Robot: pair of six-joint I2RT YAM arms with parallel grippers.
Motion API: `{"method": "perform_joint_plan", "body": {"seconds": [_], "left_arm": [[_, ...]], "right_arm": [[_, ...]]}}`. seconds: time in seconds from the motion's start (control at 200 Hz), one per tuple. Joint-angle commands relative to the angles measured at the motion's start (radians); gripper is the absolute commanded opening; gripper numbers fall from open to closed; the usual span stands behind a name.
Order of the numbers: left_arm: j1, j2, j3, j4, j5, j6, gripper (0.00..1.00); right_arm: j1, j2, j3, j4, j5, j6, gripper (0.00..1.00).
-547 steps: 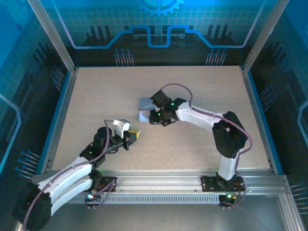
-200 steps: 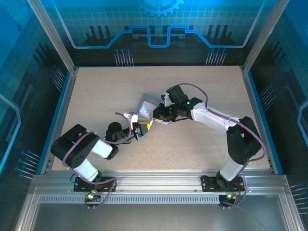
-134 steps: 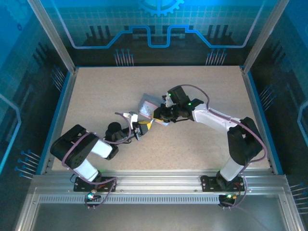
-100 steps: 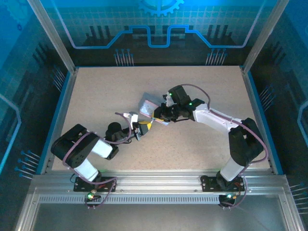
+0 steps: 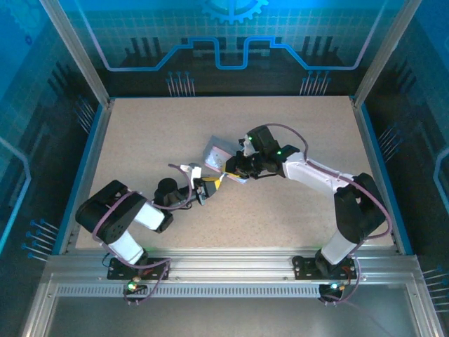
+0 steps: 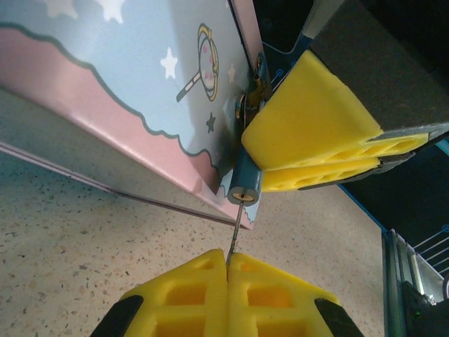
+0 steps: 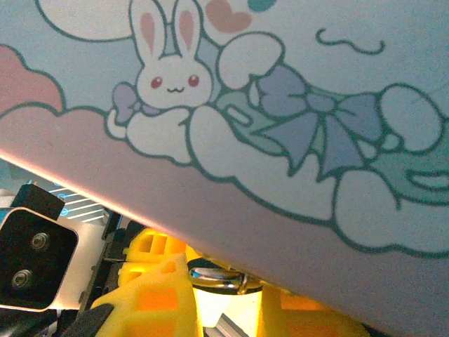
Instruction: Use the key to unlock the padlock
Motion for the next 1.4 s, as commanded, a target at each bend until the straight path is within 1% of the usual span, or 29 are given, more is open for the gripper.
{"method": "perform_joint_plan", "body": {"seconds": [0.0, 0.48, 0.6, 0.855, 0.94, 1.03, 1.05, 1.125, 1.195, 1.396], "left_arm": [[0.005, 0.003, 0.035, 0.028, 0.014, -0.012, 0.0], [0.006, 0.007, 0.061, 0.028, 0.044, -0.022, 0.0], [0.004, 0.027, 0.091, 0.028, 0.075, -0.041, 0.0], [0.002, 0.021, 0.139, 0.028, 0.084, -0.068, 0.0], [-0.009, 0.035, 0.153, 0.029, 0.084, -0.085, 0.0], [-0.027, 0.032, 0.142, 0.028, 0.072, -0.098, 0.0], [-0.03, 0.03, 0.137, 0.028, 0.067, -0.102, 0.0], [-0.038, 0.03, 0.116, 0.028, 0.056, -0.126, 0.0], [-0.051, 0.043, 0.098, 0.029, 0.049, -0.141, 0.0], [-0.096, 0.058, 0.04, 0.028, -0.011, -0.124, 0.0]], "right_arm": [[-0.008, -0.046, -0.006, 0.064, -0.042, 0.001, 0.0], [-0.004, -0.037, -0.016, 0.09, -0.078, 0.001, 0.0], [-0.004, -0.031, -0.025, 0.125, -0.104, 0.024, 0.0], [0.01, -0.025, -0.034, 0.152, -0.103, 0.036, 0.0], [0.019, -0.018, -0.044, 0.158, -0.088, 0.039, 0.0], [0.03, -0.019, -0.039, 0.118, -0.015, 0.011, 0.0], [0.033, -0.02, -0.039, 0.106, 0.008, 0.002, 0.04], [0.04, -0.02, -0.047, 0.099, 0.057, -0.013, 0.1], [0.047, -0.018, -0.06, 0.11, 0.088, -0.014, 0.21], [0.079, -0.013, -0.1, 0.179, 0.104, 0.003, 0.35]]}}
